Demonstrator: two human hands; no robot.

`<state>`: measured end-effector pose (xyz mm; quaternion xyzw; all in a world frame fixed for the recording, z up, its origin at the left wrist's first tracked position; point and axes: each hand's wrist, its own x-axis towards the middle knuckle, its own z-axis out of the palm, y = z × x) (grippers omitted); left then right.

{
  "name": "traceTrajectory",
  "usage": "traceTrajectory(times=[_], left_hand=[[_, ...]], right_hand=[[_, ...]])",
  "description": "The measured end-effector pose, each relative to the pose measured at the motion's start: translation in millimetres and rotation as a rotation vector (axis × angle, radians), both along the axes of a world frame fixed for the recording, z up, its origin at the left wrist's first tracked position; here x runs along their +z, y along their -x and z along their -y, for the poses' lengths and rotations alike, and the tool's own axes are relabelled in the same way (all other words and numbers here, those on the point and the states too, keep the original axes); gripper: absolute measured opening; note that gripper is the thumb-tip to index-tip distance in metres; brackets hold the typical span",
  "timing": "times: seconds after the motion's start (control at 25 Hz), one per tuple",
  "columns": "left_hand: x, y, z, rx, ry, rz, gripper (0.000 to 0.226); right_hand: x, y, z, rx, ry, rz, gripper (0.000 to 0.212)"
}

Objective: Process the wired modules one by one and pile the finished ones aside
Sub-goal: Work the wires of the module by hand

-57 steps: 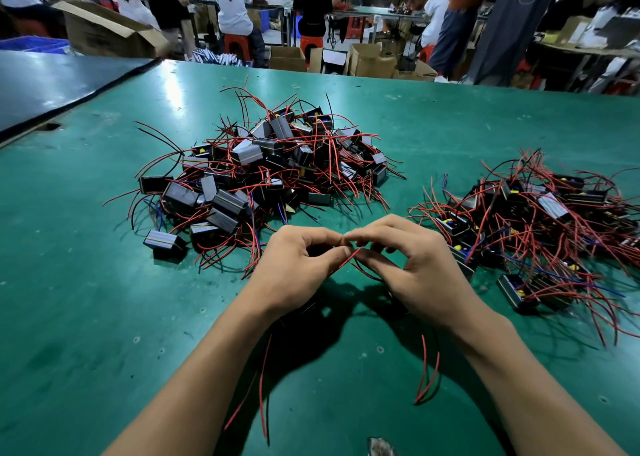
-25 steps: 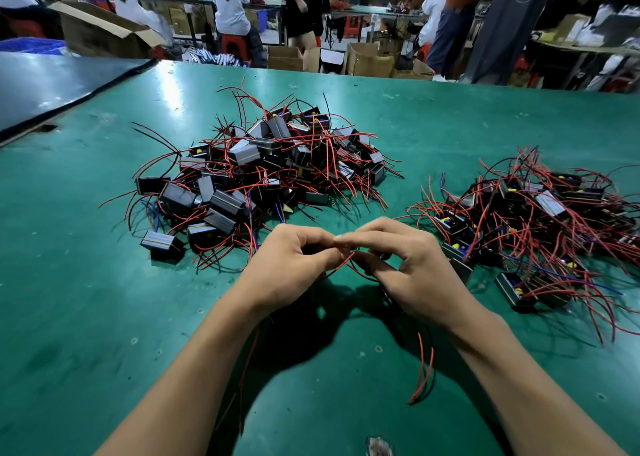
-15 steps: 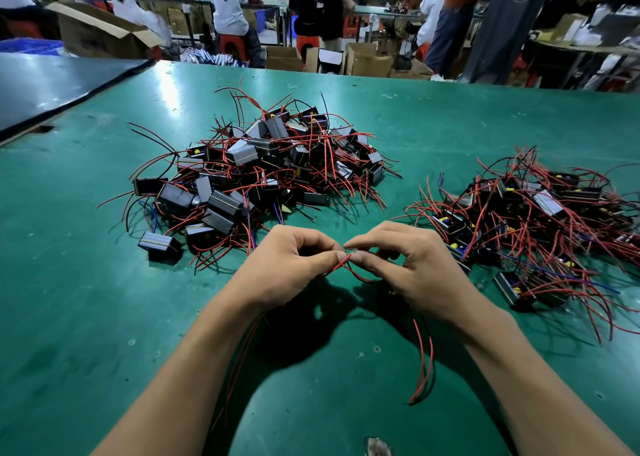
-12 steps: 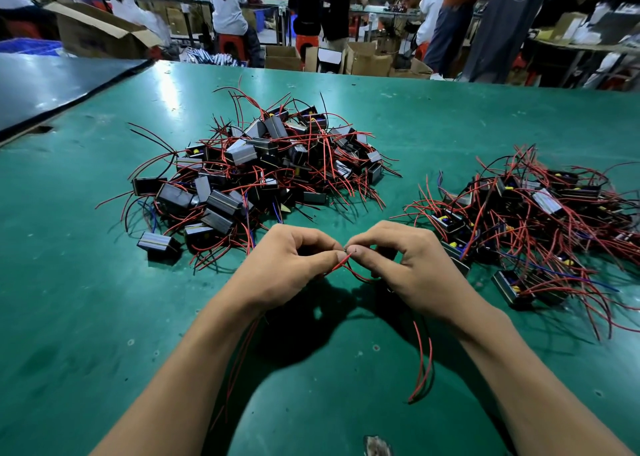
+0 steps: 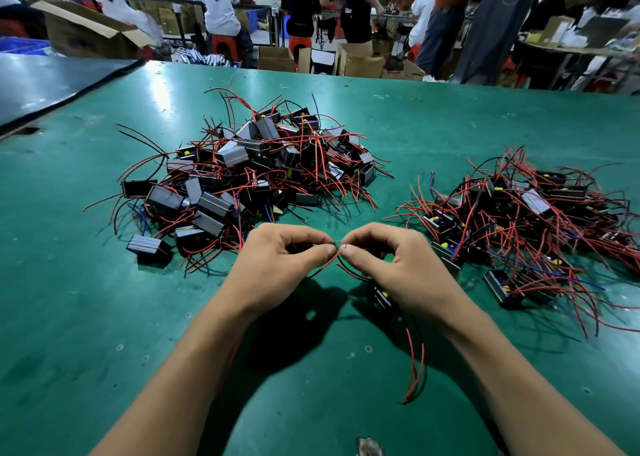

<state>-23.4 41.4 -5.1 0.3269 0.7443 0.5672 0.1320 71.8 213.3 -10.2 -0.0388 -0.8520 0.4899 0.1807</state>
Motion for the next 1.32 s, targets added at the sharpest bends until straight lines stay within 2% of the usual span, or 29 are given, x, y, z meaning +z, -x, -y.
traceTrajectory(times=[0.12, 0.24, 0.4, 0.44, 0.52, 0.68, 0.8, 0.88, 1.04, 1.12, 1.24, 1.32], left_hand=[[-0.7, 0.7, 0.5, -0.002, 0.022, 0.045, 0.005], [-1.2, 2.7, 1.7, -0.019, 0.047, 0.077, 0.005], [-1.3, 1.8, 0.8, -0.058, 0.056, 0.094, 0.005], [-1.4, 1.0, -0.4, -0.048, 0.039, 0.072, 0.004], [-2.2, -0.6, -3.2, 0.001, 0.004, -0.033, 0.005], [-6.0, -6.4, -9.3, 0.054, -0.027, -0.409, 0.005], [-8.5, -6.0, -11.5, 0.061, -0.016, -0.594, 0.008], [-9.1, -5.7, -11.6, 0.095, 0.004, -0.608, 0.007], [-1.8, -2.8, -6.1, 0.212, -0.035, -0.468, 0.012], [5.1, -2.5, -1.2, 0.235, -0.072, -0.424, 0.015], [12.6, -9.6, 3.8, 0.144, -0.065, -0.347, 0.02], [13.3, -14.6, 3.5, 0.08, 0.018, -0.414, 0.022]], right_hand=[[-4.2, -0.2, -3.5, 0.016, -0.228, -0.182, 0.022], [-6.8, 3.7, -3.2, 0.04, -0.363, -0.284, 0.015], [-3.5, 0.0, -6.0, 0.027, -0.355, -0.27, 0.009], [-2.2, -0.6, -4.3, 0.009, -0.308, -0.225, 0.004], [-1.0, 0.3, 1.2, -0.046, -0.146, -0.083, 0.01], [4.8, 6.7, 11.6, -0.112, 0.316, 0.109, 0.025], [9.3, 7.5, 10.6, -0.15, 0.488, 0.217, 0.024], [8.7, 4.8, 6.3, -0.126, 0.407, 0.21, 0.022], [10.6, -1.4, -1.6, -0.158, 0.167, 0.018, 0.004], [15.7, -5.7, -7.9, -0.146, 0.09, -0.026, 0.006], [24.5, -12.7, -11.4, 0.033, 0.018, 0.126, 0.01], [27.0, -14.6, -9.3, 0.088, -0.085, 0.255, 0.011]])
